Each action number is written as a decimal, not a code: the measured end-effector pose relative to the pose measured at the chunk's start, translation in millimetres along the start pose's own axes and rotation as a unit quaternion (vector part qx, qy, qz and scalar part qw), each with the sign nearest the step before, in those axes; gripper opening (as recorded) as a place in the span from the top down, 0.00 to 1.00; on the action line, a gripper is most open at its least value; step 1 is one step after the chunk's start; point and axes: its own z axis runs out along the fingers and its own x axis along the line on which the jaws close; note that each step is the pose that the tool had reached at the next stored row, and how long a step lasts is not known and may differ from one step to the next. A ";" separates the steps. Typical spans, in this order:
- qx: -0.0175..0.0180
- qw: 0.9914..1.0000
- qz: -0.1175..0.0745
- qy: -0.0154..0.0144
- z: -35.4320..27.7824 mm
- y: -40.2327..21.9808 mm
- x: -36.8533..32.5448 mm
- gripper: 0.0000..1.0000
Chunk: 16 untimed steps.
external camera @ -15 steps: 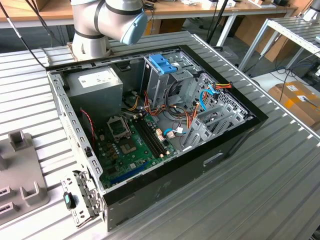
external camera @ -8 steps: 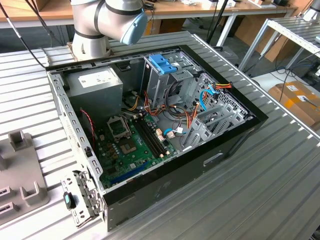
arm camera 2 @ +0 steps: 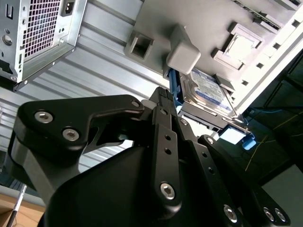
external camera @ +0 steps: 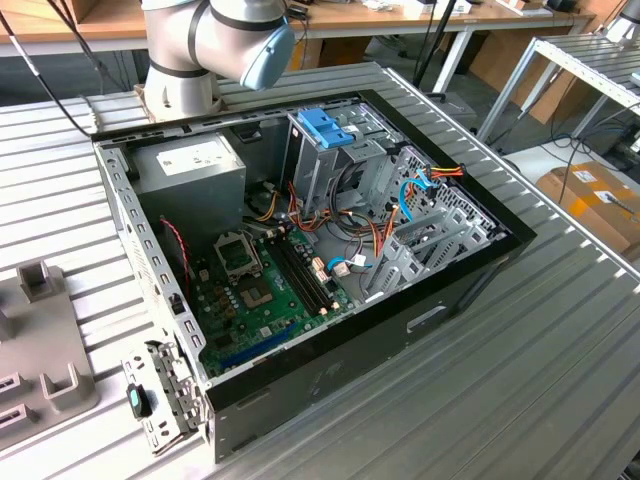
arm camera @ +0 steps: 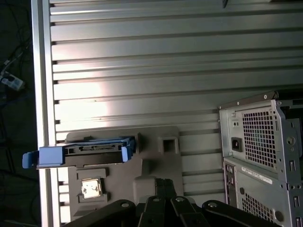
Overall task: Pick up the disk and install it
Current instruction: 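Reach for the disk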
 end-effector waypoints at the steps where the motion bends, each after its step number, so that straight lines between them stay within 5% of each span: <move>1: 0.000 1.000 0.000 0.000 0.0 -0.1 1.0 0.89; 16: 0.000 1.000 0.000 0.000 -0.1 -0.5 6.7 0.89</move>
